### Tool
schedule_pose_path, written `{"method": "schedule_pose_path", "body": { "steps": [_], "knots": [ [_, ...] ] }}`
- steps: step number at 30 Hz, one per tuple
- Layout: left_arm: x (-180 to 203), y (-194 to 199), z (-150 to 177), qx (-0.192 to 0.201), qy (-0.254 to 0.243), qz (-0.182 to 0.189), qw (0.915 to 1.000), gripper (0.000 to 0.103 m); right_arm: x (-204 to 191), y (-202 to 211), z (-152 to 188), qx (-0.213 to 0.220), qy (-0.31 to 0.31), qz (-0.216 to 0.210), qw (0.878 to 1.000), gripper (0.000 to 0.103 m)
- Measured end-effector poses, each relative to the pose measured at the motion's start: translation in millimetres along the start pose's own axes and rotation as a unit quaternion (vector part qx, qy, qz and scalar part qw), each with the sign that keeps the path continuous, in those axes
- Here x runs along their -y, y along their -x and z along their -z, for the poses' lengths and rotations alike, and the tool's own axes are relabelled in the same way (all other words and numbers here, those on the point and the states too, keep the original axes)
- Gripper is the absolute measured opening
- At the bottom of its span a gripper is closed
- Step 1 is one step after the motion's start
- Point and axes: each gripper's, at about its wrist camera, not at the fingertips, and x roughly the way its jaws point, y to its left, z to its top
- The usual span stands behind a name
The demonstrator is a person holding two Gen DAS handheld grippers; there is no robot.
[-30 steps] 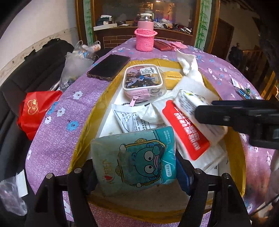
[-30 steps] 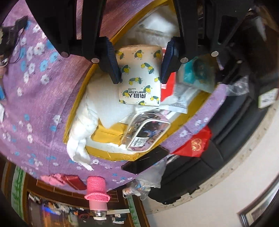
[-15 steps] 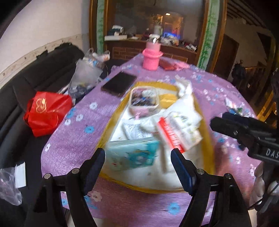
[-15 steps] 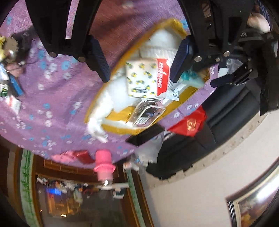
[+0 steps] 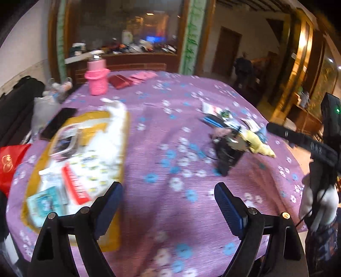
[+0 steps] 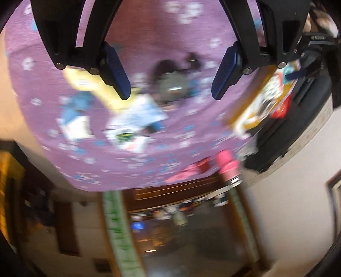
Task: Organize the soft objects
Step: 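Move both tools back over the pile of items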
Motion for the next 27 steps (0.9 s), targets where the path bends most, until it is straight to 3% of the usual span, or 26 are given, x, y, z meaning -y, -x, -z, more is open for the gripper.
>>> {"method": "schedule_pose_path", "body": {
  "steps": [5, 15, 17, 21, 27],
  "knots": [
    [34.2, -19.3, -7.5, -0.024, -0.011, 0.022, 0.9994, 0.09, 60.0, 0.3, -16.3, 0.013, -0.053, 0.031, 0.998, 0.078],
    [56.2, -34.8, -29.2, -0.03, 0.001, 0.032, 0.999, 0.09, 88.6, -48.2, -64.5, 0.001, -0.077, 0.045, 0.996, 0.078],
    [57.7, -38.0, -34.1, -0.029, 0.004, 0.029, 0.9992, 0.09, 88.6, -60.7, -64.9, -0.015, -0.072, 0.035, 0.997, 0.078],
    [56.5, -45.1, -42.2, -0.028, 0.01, 0.034, 0.999, 0.09, 75.0, -90.3, -60.4, -0.086, -0.052, -0.024, 0.995, 0.078],
    [49.7, -60.7, -47.4, -0.029, 0.02, 0.03, 0.9989, 0.09, 59.4, -118.8, -46.4, -0.138, -0.06, -0.045, 0.988, 0.078]
  ]
}}
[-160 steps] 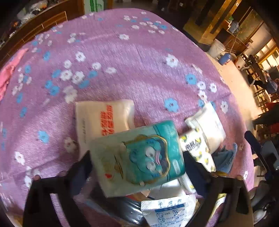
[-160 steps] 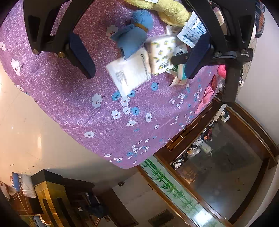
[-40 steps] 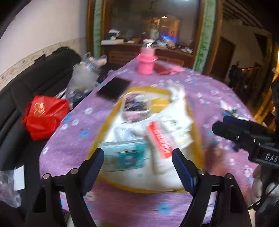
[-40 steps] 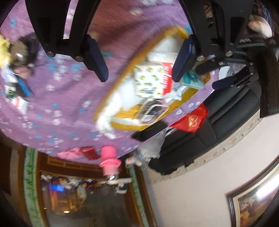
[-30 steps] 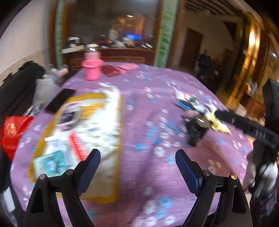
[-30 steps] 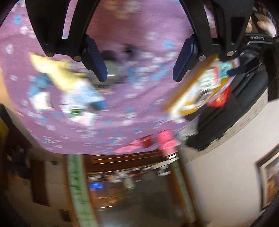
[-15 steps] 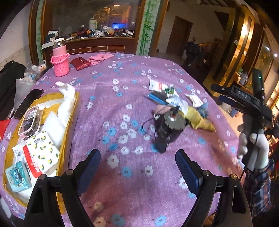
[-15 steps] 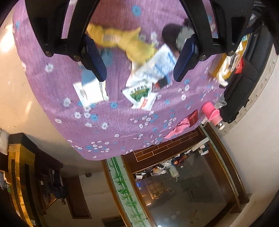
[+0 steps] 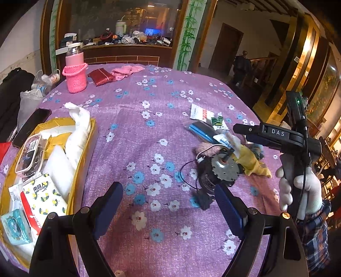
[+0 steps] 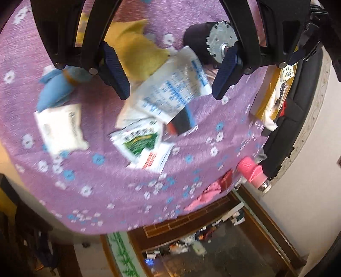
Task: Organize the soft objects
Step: 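Move both tools back over the pile of items, then grasp the black-and-blue pouch with the left tool while the right grasps a white sachet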
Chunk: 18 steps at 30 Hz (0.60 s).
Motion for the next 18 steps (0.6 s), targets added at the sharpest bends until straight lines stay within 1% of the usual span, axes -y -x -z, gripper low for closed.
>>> {"method": "schedule_pose_path", "body": {
  "steps": [2, 7, 9, 10, 11, 12, 13, 15, 18],
  "knots": [
    [-3.9, -4.9, -0.6, -0.003, 0.003, -0.002, 1.0, 0.09, -8.0, -7.9, 0.6, -0.012, 0.011, 0.007, 1.0, 0.078],
    [-13.8, -11.6, 1.3, -0.008, 0.009, 0.0, 0.9999, 0.09, -22.7, -30.5, -4.2, -0.033, 0.032, 0.054, 0.997, 0.078],
    [-15.6, -13.2, 3.0, -0.009, 0.008, -0.001, 0.9999, 0.09, -20.8, -36.8, -4.6, -0.034, 0.028, 0.059, 0.997, 0.068],
    [-15.9, -13.3, 4.0, -0.008, 0.007, -0.003, 0.9999, 0.09, -18.7, -36.7, -4.2, -0.031, 0.024, 0.057, 0.998, 0.066],
    [-15.7, -13.0, 5.1, -0.007, 0.004, -0.004, 1.0, 0.09, -16.1, -33.7, -3.3, -0.023, 0.018, 0.053, 0.998, 0.063],
    [-15.5, -12.6, 5.6, -0.006, 0.001, -0.005, 1.0, 0.09, -14.8, -31.5, -3.6, -0.019, 0.014, 0.05, 0.998, 0.057],
    [-15.4, -12.1, 5.9, -0.006, -0.002, -0.004, 1.0, 0.09, -12.8, -27.4, -3.5, -0.013, 0.011, 0.047, 0.999, 0.054],
    [-17.2, -12.2, 4.6, -0.007, -0.003, -0.001, 1.0, 0.09, -8.5, -17.0, -2.7, -0.002, 0.003, 0.048, 0.999, 0.051],
    [-21.0, -15.3, -0.9, -0.009, 0.004, 0.006, 0.9999, 0.09, -2.8, -7.1, -0.7, 0.006, -0.004, 0.057, 0.998, 0.05]
  ]
}}
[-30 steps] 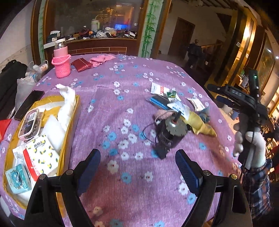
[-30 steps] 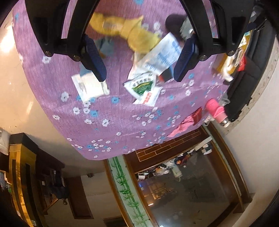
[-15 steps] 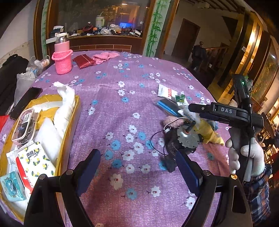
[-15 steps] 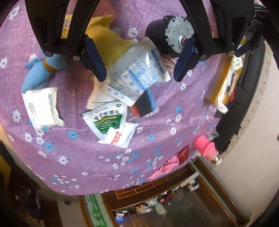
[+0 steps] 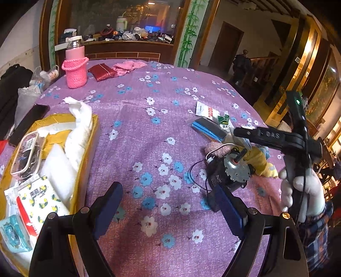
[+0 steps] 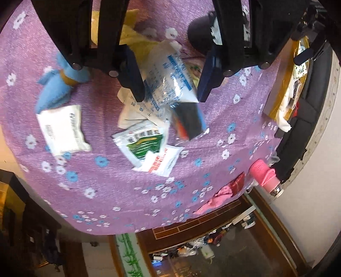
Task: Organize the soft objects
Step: 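Grasp the black-and-blue pouch with the left tool while the right grasps a white sachet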
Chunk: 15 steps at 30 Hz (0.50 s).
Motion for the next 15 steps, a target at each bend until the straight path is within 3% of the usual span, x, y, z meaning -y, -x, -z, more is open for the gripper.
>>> {"method": "schedule_pose_path", "body": {
  "steps": [4, 9, 15],
  "knots": [
    [2.2, -7.8, -10.9, -0.011, 0.009, 0.017, 0.9998, 0.09, 20.8, 4.5, 2.4, 0.008, -0.035, 0.011, 0.999, 0.052],
    [22.8, -23.5, -40.9, -0.015, -0.006, 0.038, 0.9992, 0.09, 51.6, 3.3, 6.2, 0.014, -0.089, -0.035, 0.995, 0.052],
    [47.2, -86.0, -93.5, -0.065, -0.003, 0.074, 0.9951, 0.09, 60.3, 6.1, 5.6, 0.035, -0.104, -0.035, 0.993, 0.054]
  ]
}}
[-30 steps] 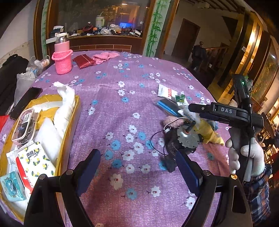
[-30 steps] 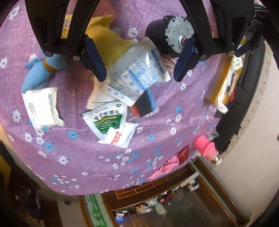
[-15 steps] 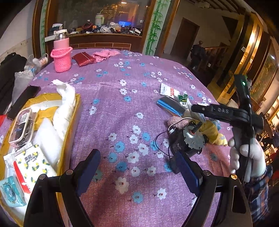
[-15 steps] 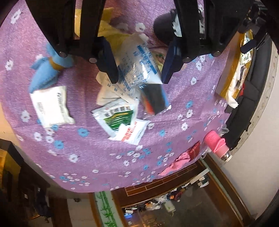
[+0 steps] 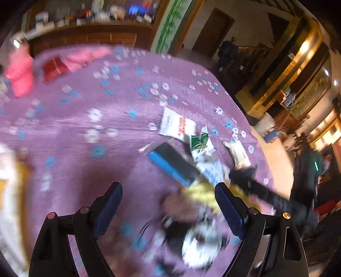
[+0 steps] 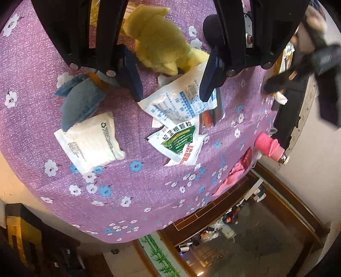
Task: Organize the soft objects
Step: 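Grasp the black-and-blue pouch with the left tool while the right grasps a white sachet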
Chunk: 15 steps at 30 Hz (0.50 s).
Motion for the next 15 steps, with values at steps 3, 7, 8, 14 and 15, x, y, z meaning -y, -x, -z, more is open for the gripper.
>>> {"method": "schedule_pose_path", "body": {
  "steps": [3, 7, 8, 14, 15],
  "knots": [
    [-6.2, -44.9, -25.4, -0.048, 0.039, 0.033, 0.9976, 0.09, 4.6, -0.5, -0.6, 0.001, -0.01, -0.003, 1.0, 0.054],
    [-7.4, -89.5, -34.5, -0.099, 0.052, 0.013, 0.9937, 0.09, 12.6, 1.4, -2.5, 0.005, -0.029, -0.007, 1.0, 0.055],
    [-5.5, -97.1, -34.9, -0.105, 0.046, 0.005, 0.9934, 0.09, 14.4, 2.2, -2.8, 0.006, -0.033, -0.009, 0.999, 0.056],
    [5.6, -109.4, -40.4, -0.106, 0.02, -0.007, 0.9941, 0.061, 21.4, 8.0, -4.0, 0.022, -0.051, -0.011, 0.998, 0.06],
    [7.0, -111.0, -41.5, -0.104, 0.013, -0.012, 0.9944, 0.054, 21.8, 7.8, -4.4, 0.022, -0.052, -0.01, 0.998, 0.06]
  ]
}}
